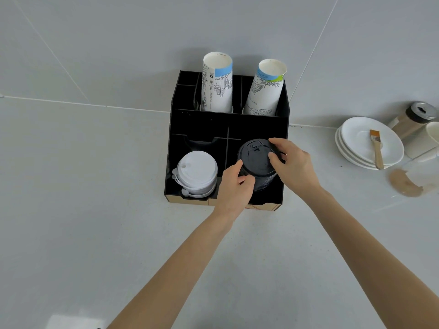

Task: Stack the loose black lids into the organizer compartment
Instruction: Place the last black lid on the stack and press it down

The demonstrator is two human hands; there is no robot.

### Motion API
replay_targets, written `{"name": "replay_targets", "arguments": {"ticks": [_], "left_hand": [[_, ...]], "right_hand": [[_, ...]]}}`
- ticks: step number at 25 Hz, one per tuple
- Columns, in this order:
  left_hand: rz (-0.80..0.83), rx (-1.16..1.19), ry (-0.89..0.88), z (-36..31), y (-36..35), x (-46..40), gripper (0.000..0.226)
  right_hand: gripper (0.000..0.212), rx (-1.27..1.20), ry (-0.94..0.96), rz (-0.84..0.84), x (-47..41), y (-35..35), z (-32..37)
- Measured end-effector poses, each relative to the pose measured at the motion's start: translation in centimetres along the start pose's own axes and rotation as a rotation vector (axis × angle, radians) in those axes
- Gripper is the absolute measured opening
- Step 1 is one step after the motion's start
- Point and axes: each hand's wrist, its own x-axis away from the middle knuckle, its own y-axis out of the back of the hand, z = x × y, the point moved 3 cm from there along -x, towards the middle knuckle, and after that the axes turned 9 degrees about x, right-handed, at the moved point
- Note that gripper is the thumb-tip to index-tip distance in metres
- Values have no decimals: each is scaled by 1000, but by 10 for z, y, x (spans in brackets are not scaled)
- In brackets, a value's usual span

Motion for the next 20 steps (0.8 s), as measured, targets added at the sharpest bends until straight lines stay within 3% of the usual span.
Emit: {"name": "replay_targets", "arguments": {"ticks": [11,15,20], "left_hand": [[-75,-184,-204,-3,2,-2,49],[-68,-370,-354,-2,2,-11,70],[-110,-497,-372,-1,2,-25,78]], "right_hand": [[37,37,82,51,-3,4,1],[38,45,84,64,-4,4,1],[42,86,114,91,-4,4,-1]]}}
